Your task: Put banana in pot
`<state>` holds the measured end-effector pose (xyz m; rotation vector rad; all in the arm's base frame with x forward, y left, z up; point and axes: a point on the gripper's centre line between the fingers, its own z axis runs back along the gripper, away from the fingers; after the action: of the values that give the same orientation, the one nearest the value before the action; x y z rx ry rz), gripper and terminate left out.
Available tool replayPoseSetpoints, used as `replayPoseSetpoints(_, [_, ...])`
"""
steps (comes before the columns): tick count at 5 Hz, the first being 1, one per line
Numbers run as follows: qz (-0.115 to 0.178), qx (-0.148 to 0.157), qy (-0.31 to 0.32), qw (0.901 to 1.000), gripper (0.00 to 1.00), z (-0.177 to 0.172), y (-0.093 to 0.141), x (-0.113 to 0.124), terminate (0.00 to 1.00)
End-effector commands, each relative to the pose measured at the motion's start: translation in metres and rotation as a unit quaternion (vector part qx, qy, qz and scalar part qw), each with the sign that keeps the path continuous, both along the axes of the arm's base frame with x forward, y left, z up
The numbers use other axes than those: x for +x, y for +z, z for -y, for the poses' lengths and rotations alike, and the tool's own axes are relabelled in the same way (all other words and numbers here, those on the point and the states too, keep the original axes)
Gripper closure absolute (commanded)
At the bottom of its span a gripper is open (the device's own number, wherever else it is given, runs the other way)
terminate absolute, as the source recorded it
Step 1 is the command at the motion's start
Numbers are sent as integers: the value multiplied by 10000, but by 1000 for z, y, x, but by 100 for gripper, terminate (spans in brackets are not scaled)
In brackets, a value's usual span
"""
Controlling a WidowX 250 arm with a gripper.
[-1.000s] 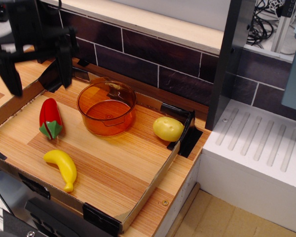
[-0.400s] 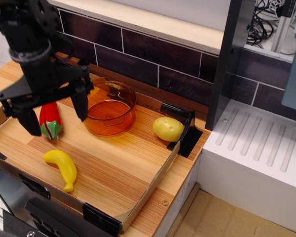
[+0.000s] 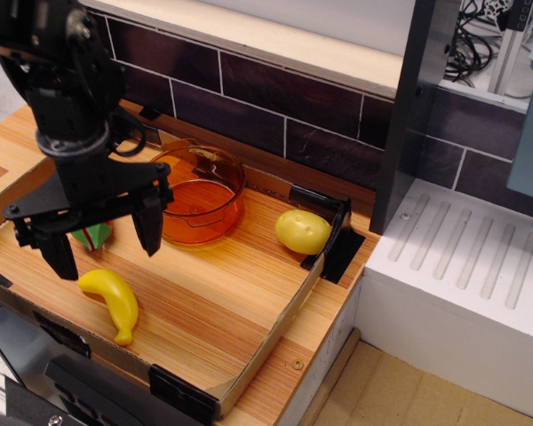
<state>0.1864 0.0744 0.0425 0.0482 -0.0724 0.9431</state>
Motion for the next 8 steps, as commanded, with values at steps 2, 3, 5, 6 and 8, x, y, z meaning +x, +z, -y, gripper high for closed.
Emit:
replayPoseSetpoints(2, [125, 117, -24, 9999, 0, 4, -25, -4, 0])
replayPoseSetpoints(3, [78, 183, -10, 9998, 0, 3, -32, 0, 0])
replayPoseSetpoints(5, [-15, 37, -42, 10000, 100, 4, -34, 2, 0])
replayPoseSetpoints(6, [27, 7, -25, 10000, 100, 5, -31, 4, 0])
replayPoseSetpoints(8, [219, -162, 218, 9994, 100, 12, -7, 11, 0])
